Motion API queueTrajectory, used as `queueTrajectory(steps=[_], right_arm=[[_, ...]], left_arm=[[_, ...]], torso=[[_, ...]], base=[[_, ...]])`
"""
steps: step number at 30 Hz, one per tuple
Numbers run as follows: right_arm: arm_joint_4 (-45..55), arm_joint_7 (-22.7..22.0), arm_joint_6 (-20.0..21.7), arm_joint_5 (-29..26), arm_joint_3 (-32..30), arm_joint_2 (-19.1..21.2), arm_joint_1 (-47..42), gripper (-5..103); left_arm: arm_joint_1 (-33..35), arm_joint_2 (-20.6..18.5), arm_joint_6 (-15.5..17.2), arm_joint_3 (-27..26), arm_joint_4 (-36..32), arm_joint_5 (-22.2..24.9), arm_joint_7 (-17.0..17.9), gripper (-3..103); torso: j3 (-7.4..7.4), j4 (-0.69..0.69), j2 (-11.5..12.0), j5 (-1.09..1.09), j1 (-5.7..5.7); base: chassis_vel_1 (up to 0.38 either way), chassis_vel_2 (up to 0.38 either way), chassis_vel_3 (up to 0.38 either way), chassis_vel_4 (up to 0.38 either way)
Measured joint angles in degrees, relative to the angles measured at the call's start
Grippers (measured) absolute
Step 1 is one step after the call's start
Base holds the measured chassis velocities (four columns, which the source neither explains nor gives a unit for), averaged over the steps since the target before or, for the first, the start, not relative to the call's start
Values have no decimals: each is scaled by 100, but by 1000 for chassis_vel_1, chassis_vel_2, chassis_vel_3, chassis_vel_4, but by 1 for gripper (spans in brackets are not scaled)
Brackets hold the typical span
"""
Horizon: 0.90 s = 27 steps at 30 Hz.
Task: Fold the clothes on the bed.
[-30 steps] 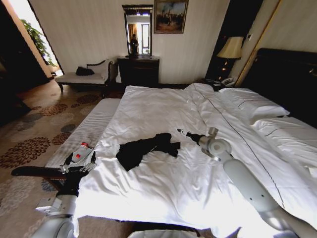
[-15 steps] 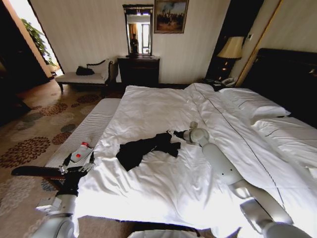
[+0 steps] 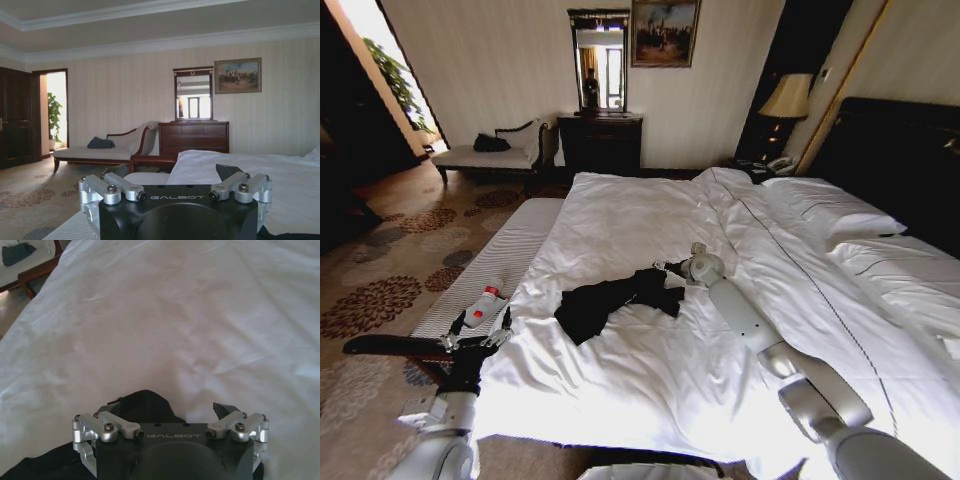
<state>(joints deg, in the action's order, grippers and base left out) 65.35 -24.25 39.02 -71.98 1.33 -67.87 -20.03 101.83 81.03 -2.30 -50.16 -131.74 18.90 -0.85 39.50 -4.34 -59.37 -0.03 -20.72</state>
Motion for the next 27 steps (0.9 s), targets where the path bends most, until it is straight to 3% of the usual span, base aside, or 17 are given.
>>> queueTrajectory(steps=[4,8,11,15,17,18,20,22,27], right_arm=[[-179,8,-34,111,18,-54,30,103],[-307,11,-54,155,26,-105,57,95],[-407,12,-56,185,40,-133,81,79],[-426,12,-55,211,51,-132,83,73],[-428,13,-51,267,65,-123,83,63],[-418,23,-51,328,70,-107,69,52],[-389,26,-49,336,71,-90,47,52],[-274,25,-32,313,71,-38,-26,41],[-120,-13,-12,260,65,7,-133,25]], left_arm=[[-37,13,-3,39,59,-28,1,100],[-86,17,-12,55,127,-42,2,100],[-129,15,-17,55,176,-35,4,100],[-147,4,-19,50,196,-24,5,100],[-176,-7,-19,46,228,-13,7,100],[-190,-9,-20,46,243,-11,8,100],[-198,-10,-20,47,249,-10,8,100],[-217,-12,-20,48,267,-8,9,100],[-240,-17,-20,48,286,-5,9,100]], torso=[[0,1,0,0,0],[0,1,0,0,0],[0,2,0,0,0],[0,1,0,0,0],[0,1,0,0,0],[0,2,0,-1,0],[0,1,0,0,0],[0,1,0,0,0],[0,0,0,0,0]], base=[[0,0,0,0],[0,0,0,0],[0,0,0,0],[0,0,0,0],[0,0,0,0],[0,0,0,0],[0,0,0,0],[0,0,0,0],[0,0,0,0]])
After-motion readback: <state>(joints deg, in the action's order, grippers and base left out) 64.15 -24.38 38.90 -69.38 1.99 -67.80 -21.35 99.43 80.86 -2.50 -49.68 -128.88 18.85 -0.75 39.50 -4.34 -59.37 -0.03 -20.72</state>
